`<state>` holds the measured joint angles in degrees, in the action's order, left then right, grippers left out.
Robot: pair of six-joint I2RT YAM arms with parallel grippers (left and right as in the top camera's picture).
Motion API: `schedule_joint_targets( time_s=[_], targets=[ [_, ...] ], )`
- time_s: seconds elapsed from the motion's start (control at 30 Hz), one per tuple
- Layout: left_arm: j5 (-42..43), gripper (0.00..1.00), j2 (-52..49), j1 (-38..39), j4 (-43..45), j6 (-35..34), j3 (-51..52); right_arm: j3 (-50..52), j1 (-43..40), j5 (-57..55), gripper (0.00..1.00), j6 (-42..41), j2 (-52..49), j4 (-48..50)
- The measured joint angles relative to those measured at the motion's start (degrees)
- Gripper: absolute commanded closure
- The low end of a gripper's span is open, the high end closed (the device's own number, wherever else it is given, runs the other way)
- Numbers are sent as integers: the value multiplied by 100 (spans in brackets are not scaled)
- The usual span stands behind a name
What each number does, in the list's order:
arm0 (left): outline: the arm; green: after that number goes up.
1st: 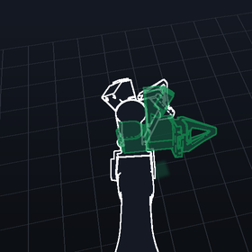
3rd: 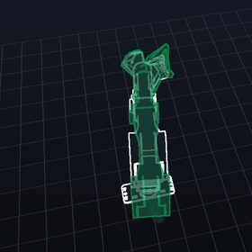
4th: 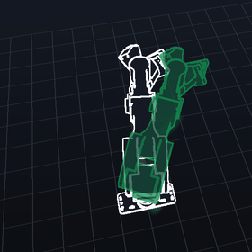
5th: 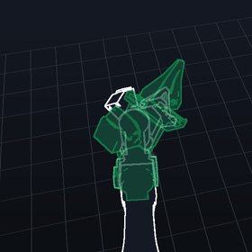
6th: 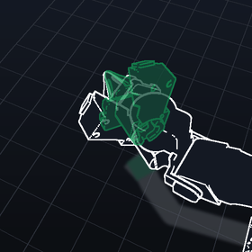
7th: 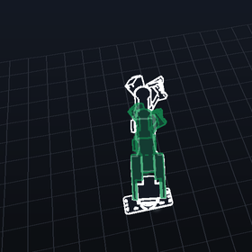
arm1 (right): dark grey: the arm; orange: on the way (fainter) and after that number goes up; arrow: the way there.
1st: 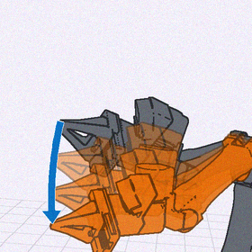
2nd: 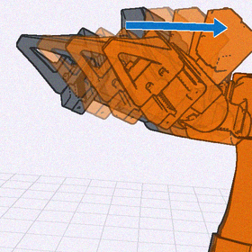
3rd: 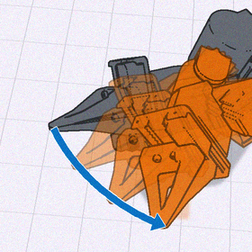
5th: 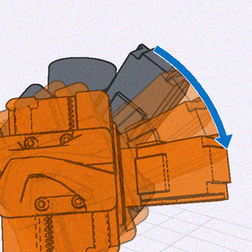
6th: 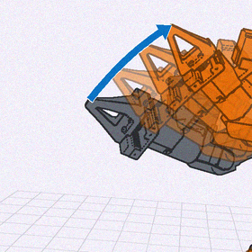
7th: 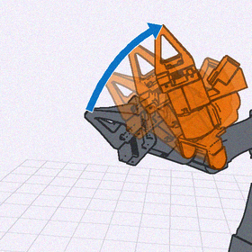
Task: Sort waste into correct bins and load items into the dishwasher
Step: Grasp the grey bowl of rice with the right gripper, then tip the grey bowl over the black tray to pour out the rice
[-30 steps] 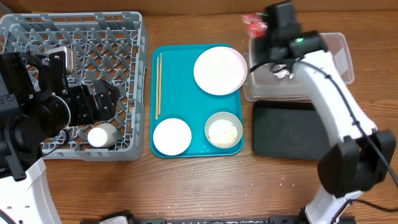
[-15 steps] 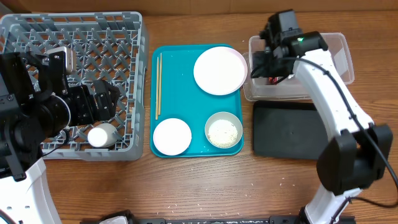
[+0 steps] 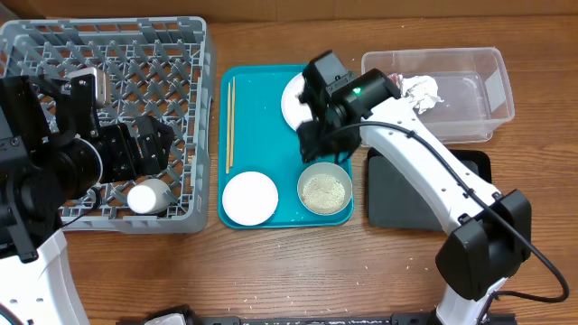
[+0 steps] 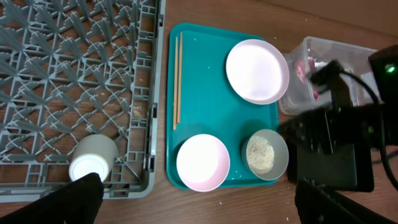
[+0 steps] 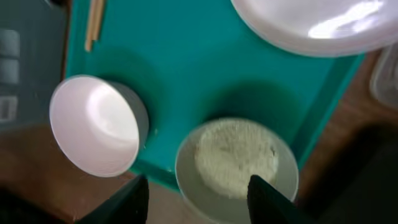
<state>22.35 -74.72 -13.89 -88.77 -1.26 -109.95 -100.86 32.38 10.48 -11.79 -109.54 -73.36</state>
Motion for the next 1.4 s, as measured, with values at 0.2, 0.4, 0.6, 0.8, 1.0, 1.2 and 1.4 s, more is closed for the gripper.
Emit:
schedule_joint_targets(
  time_s=[0.2, 0.4, 0.6, 0.8, 1.0, 1.2, 1.4],
  targets=[
    [0, 0, 0, 0, 2, 0, 0, 278, 356, 105, 46, -658, 0, -66],
    [0, 0, 0, 0, 2, 0, 0, 1261, 973, -581, 53, -1596, -59, 903],
    [0, 0, 0, 0, 2, 0, 0, 2409, 925, -680, 74, -1873, -111, 2669],
    [0, 0, 0, 0, 2, 0, 0, 2796, 927, -638, 96, -1943, -107, 3036],
    [0, 0, 0, 0, 2, 0, 0, 2608, 922, -750, 96, -1939, 68, 2627],
    [0, 0, 0, 0, 2, 0, 0, 2234, 850, -507, 96, -1766, 299, 1856],
    [0, 0, -4, 0, 2, 0, 0, 2201, 376, 428, 96, -1696, 1344, 1486]
  ],
)
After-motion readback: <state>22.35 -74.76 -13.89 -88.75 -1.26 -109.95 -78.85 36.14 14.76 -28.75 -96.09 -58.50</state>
